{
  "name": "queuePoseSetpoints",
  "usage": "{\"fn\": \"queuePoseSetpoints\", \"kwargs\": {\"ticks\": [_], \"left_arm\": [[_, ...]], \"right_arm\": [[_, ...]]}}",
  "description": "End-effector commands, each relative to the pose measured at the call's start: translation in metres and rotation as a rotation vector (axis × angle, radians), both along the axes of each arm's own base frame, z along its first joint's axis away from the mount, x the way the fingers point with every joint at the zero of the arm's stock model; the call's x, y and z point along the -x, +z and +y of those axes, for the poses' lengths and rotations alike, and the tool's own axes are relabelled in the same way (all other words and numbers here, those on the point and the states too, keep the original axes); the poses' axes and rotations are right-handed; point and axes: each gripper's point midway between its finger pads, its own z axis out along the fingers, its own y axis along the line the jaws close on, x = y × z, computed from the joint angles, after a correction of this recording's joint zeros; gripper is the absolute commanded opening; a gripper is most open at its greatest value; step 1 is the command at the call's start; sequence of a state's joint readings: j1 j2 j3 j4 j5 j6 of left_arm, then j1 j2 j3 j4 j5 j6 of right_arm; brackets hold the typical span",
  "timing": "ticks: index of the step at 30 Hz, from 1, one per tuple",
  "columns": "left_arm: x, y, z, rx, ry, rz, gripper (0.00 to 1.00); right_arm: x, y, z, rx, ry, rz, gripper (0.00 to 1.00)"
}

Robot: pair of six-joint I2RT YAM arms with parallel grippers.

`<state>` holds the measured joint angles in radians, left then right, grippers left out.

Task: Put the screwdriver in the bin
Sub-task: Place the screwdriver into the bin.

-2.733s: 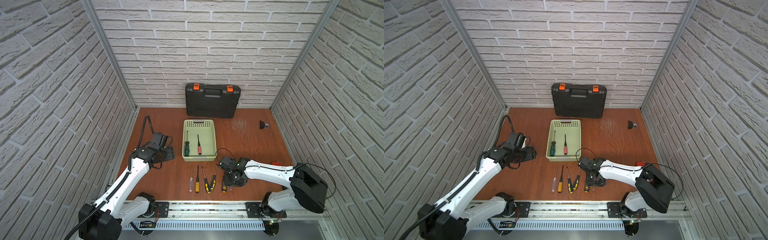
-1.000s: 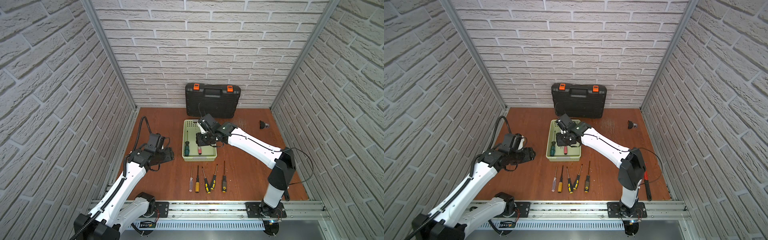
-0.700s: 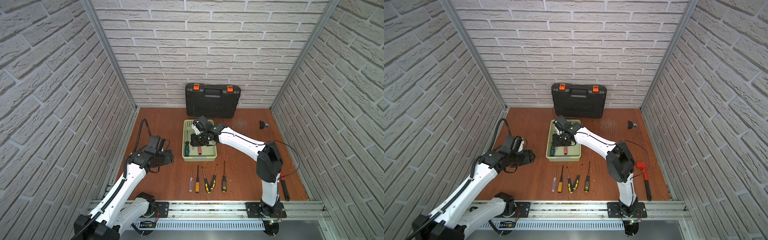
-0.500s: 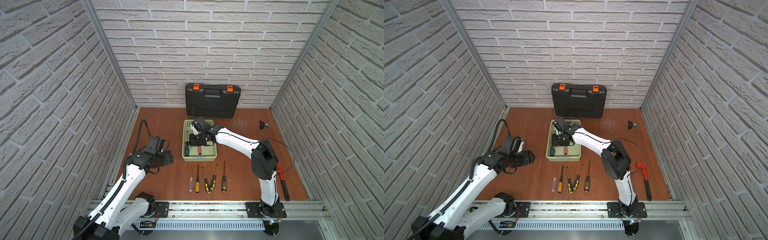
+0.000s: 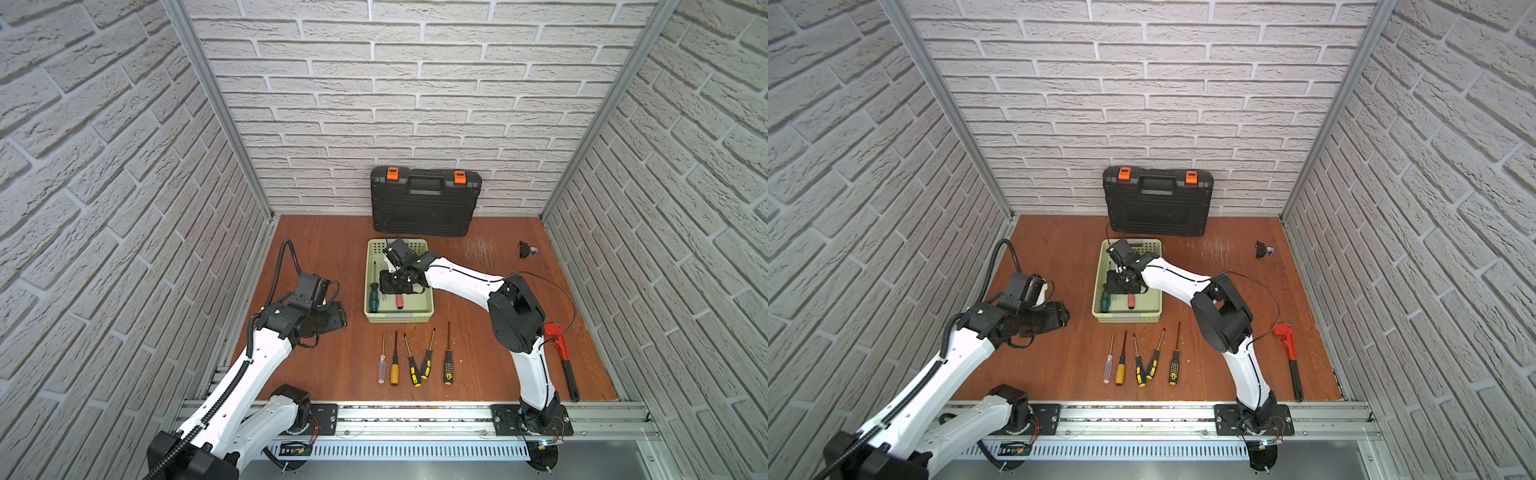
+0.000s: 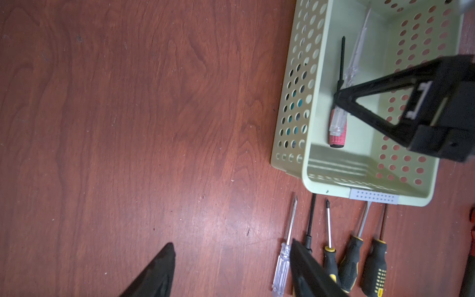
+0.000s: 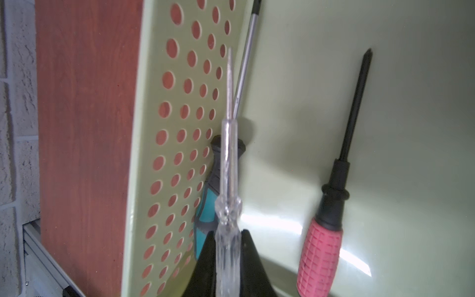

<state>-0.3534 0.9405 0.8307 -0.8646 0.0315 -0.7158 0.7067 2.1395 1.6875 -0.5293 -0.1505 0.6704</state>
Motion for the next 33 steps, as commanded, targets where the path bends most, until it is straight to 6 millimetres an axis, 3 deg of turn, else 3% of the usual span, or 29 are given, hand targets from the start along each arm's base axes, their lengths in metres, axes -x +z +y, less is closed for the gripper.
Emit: {"fn": "queuePoseSetpoints", "kwargs": {"ticks": [1,6,12,26,29,33], "left_arm": [[0.001,-0.004,0.001,0.006,0.016,0.011,0.71],[0.0,-0.003,0.001,0.007,0.017,0.009,0.71],[0.0,-0.002,-0.001,0.018,0.011,0.008,0.71],[-0.003,0.007,-0.002,0.017,0.0,-0.013,0.71],[-0.002,0.008,-0.002,0.02,-0.002,-0.013,0.71],[0.002,0.005,-0.014,0.079,-0.037,0.011,0.7]], "right_arm": [[-0.006,-0.005,0.0,-0.004,-0.015,-0.013,0.06],[-0.008,-0.008,0.0,0.003,-0.011,-0.019,0.08],[-0.01,-0.02,-0.005,0.047,-0.006,-0.023,0.18],[-0.012,-0.011,-0.001,0.032,0.013,-0.041,0.24],[-0.011,0.003,0.001,0.004,0.015,-0.052,0.25],[-0.012,0.047,0.004,-0.052,0.023,-0.118,0.26]]}}
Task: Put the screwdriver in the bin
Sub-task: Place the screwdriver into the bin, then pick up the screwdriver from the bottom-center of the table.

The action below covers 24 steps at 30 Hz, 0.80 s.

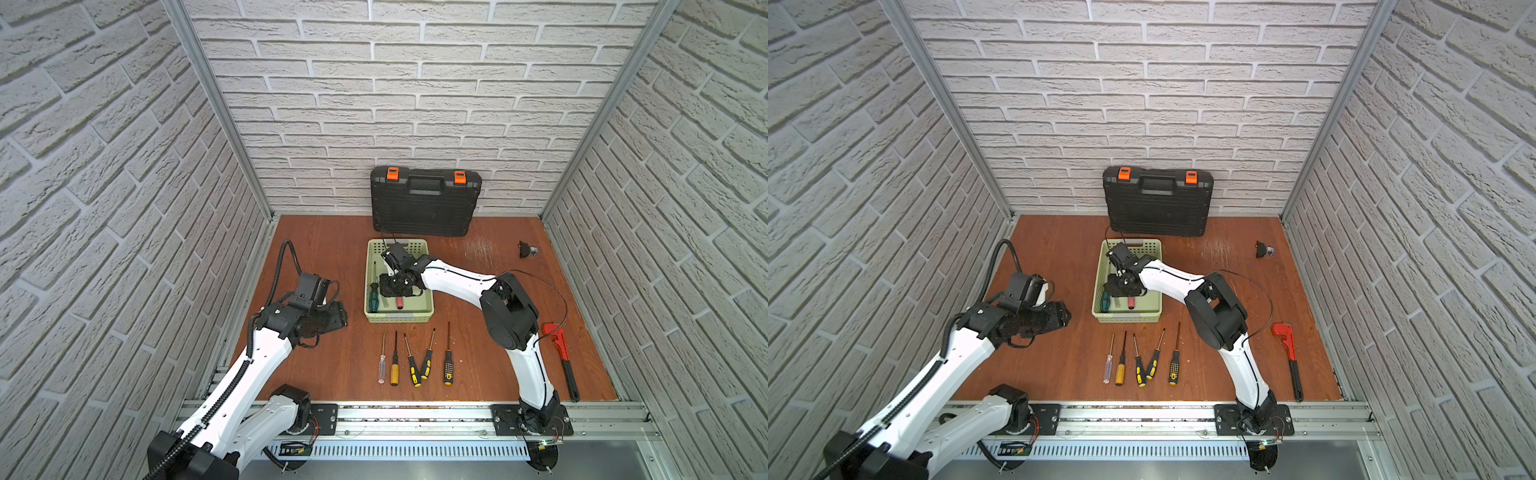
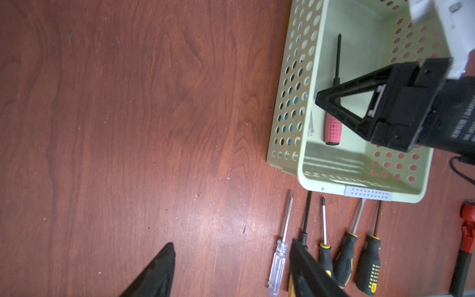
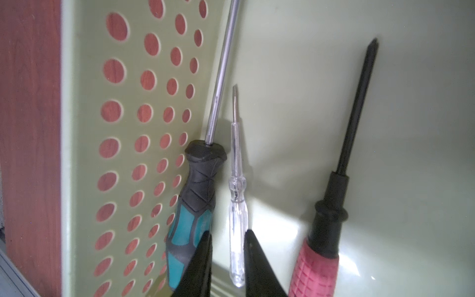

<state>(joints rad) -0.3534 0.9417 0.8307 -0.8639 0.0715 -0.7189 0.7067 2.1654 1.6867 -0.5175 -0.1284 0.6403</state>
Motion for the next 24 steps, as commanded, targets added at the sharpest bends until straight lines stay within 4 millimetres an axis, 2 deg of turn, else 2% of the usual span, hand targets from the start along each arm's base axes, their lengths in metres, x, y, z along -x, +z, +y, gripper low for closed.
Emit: {"fn": "queuePoseSetpoints", "kwargs": {"ticks": [1,6,9,12,15,18,21,24], "left_arm": [[0.001,0.003,-0.012,0.06,-0.031,0.013,0.69],[0.02,-0.006,-0.037,0.098,-0.125,0.108,0.67],[0.033,-0.01,-0.054,0.07,-0.199,0.138,0.68],[0.045,-0.016,-0.069,0.015,-0.264,0.158,0.67],[0.054,-0.023,-0.079,-0.025,-0.302,0.161,0.67],[0.055,-0.032,-0.093,-0.03,-0.348,0.118,0.67],[0.056,-0.044,-0.098,-0.046,-0.344,0.142,0.64],[0.063,-0.054,-0.109,-0.081,-0.371,0.174,0.62]], "right_arm": [[-0.008,0.069,0.006,-0.093,0.011,-0.12,0.27],[-0.003,0.141,-0.009,-0.123,0.03,-0.266,0.33],[0.003,0.173,-0.022,-0.116,0.048,-0.349,0.35],[0.011,0.195,-0.037,-0.099,0.058,-0.422,0.36],[0.02,0.205,-0.055,-0.065,0.052,-0.469,0.38],[0.031,0.206,-0.077,-0.034,0.032,-0.524,0.41],[0.041,0.192,-0.098,0.002,0.002,-0.56,0.43],[0.052,0.166,-0.117,0.068,-0.023,-0.51,0.43]]}}
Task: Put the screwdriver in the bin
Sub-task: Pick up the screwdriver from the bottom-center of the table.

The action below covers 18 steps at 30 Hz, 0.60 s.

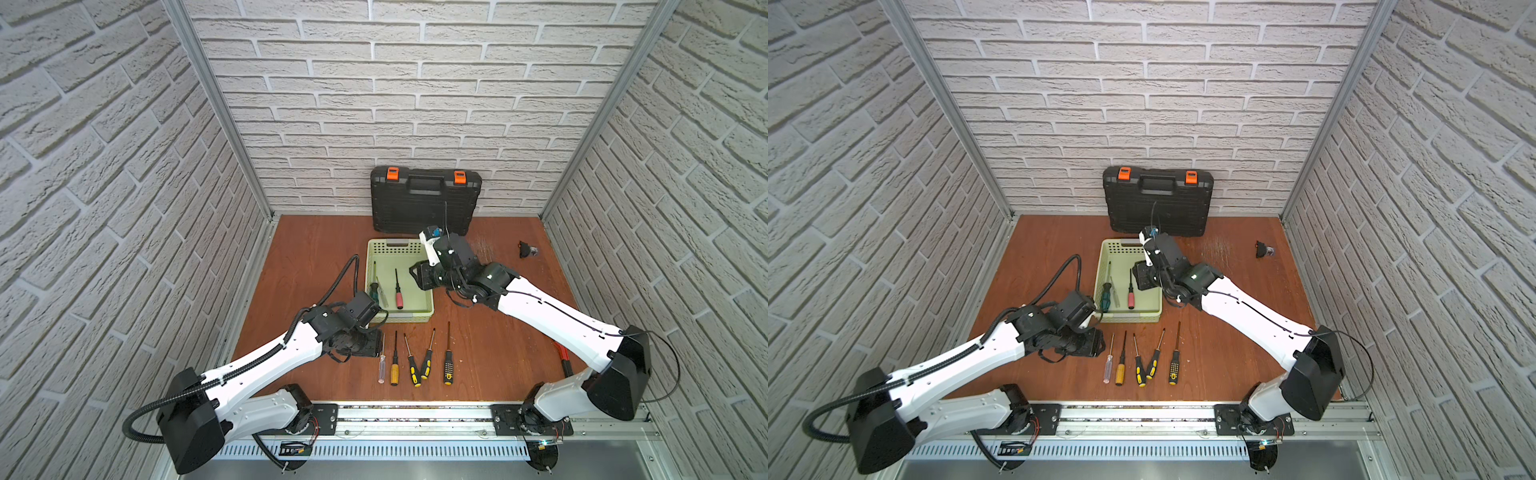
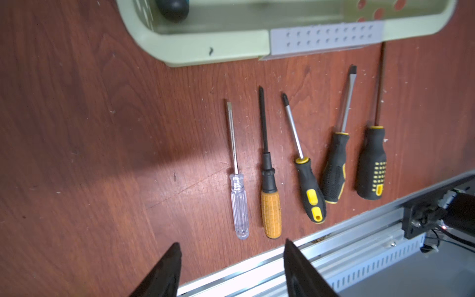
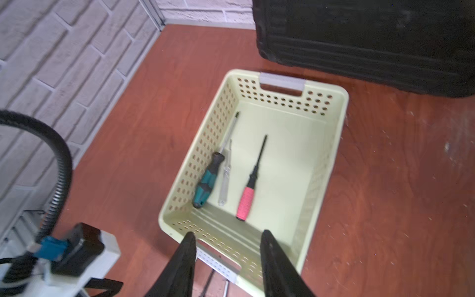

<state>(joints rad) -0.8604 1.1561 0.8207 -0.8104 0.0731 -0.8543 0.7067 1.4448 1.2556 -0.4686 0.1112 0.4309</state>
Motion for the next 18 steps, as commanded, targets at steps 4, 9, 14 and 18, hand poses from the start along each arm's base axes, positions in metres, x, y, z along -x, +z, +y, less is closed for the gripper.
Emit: {"fn": "queuePoseSetpoints", "kwargs": {"ticks": [4,9,14,18], "left_arm": [[0.009,-0.025,-0.018,-0.071,-0.012,0.024,0.59],[0.016,-0.04,-0.028,-0.11,-0.017,0.057,0.59],[0.019,-0.056,-0.029,-0.163,-0.009,0.077,0.57],[0.02,-0.061,-0.033,-0.147,-0.009,0.09,0.55]], "right_arm": [[0.008,-0.017,-0.02,0.044,-0.056,0.023,0.44],[0.01,-0.021,-0.019,0.016,-0.06,0.022,0.43],[0.009,-0.018,-0.021,0.011,-0.064,0.006,0.44],[0.011,-0.021,-0.022,0.006,-0.067,0.014,0.44]]}}
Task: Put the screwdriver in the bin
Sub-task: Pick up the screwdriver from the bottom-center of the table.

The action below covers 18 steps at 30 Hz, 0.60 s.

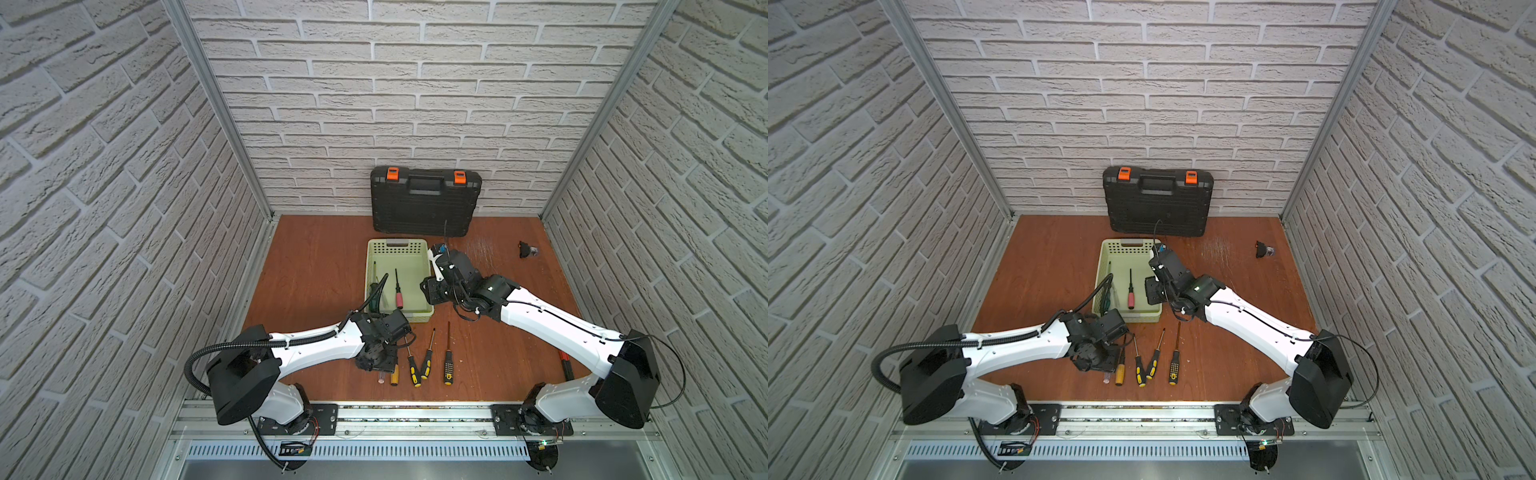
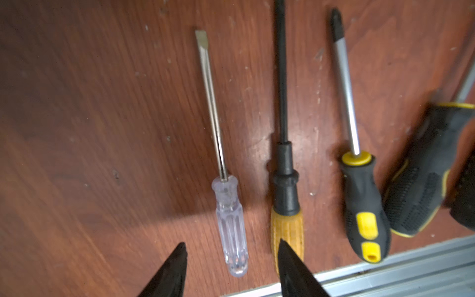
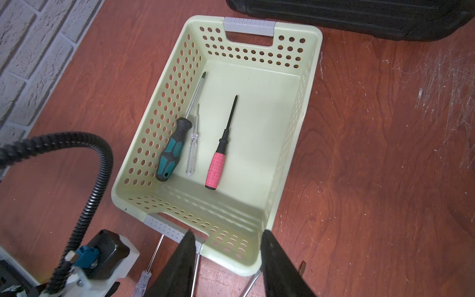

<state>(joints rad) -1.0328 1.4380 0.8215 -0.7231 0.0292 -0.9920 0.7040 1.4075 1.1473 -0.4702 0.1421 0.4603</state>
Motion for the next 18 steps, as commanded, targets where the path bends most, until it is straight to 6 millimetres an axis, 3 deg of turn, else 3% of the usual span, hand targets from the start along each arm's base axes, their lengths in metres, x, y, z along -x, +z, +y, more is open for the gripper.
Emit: {"fn": "queuePoseSetpoints", "kwargs": {"ticks": [1,5,18], "left_arm": [[-0.005,-0.003,-0.007,0.019,0.018,-0.015,0.54],[-0.003,-0.011,-0.009,0.019,0.019,-0.001,0.5],[0.002,-0.035,0.007,-0.019,0.053,0.043,0.45]], "right_arm": [[-0.001,0.007,-0.002,-0.041,-0.025,-0.031,0.44],[0.003,-0.004,-0.001,-0.066,-0.035,-0.002,0.44],[0.003,-0.003,0.001,-0.082,-0.029,-0.001,0.44]]}}
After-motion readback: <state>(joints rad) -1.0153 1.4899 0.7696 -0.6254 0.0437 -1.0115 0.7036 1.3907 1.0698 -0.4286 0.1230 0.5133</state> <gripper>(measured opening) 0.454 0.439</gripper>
